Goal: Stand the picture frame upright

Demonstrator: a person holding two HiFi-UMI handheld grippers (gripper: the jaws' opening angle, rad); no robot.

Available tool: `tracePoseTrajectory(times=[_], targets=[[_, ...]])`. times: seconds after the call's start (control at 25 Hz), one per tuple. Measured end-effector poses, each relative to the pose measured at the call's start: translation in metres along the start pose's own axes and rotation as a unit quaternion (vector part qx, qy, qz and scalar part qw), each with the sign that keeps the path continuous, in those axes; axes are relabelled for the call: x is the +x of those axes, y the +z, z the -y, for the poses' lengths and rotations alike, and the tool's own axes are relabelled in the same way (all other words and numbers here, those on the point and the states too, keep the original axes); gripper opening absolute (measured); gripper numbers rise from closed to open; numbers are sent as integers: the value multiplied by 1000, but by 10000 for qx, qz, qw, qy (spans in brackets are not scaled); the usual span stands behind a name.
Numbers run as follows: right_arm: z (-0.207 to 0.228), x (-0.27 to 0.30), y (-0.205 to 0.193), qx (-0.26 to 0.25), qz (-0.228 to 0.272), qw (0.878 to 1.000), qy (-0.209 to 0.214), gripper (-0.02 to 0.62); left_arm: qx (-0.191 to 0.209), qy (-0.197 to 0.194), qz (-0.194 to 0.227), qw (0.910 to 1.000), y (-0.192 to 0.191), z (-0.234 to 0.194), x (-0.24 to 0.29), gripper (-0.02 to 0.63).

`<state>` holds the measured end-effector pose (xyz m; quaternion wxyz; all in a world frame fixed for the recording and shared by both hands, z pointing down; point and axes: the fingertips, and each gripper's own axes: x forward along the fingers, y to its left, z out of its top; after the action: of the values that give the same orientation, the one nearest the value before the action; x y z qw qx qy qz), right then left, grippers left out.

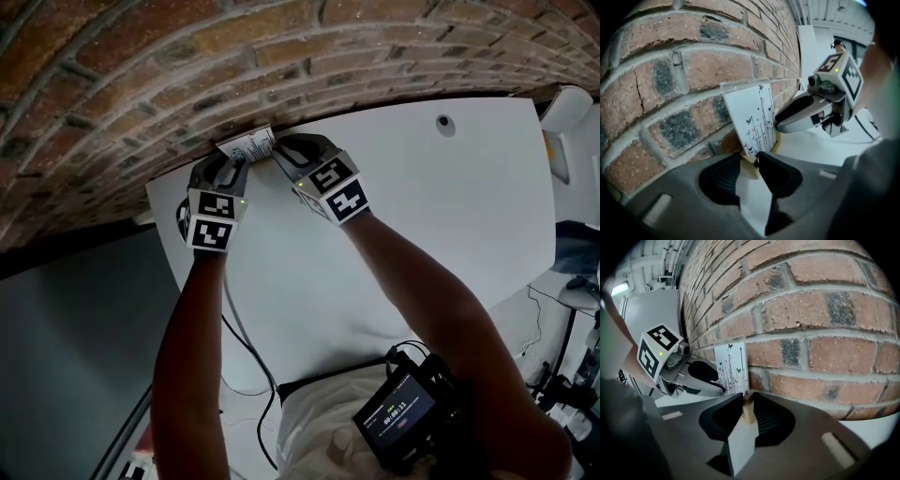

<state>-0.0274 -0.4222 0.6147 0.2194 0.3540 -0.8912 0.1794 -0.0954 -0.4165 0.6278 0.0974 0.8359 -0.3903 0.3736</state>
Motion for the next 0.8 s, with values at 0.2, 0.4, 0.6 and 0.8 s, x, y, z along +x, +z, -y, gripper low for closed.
tracePoseTrajectory(times=[0.2,0.4,0.6,0.8], targets=[[2,2,0,164,23,9999,-22,81,-210,-35,-16,9998,0,-1,2,133],[3,1,0,247,57,9997,-14,85,-412,-27,-31,9991,-3,-2,2,138],[4,-8,-1,355,146,9992,-73,97,-766,-13,8,9971,-11,-3,-8,156],[0,-18,-4,454,212,9987,-62,94,-1111,-46,89,9938,-22,5,-24,161]])
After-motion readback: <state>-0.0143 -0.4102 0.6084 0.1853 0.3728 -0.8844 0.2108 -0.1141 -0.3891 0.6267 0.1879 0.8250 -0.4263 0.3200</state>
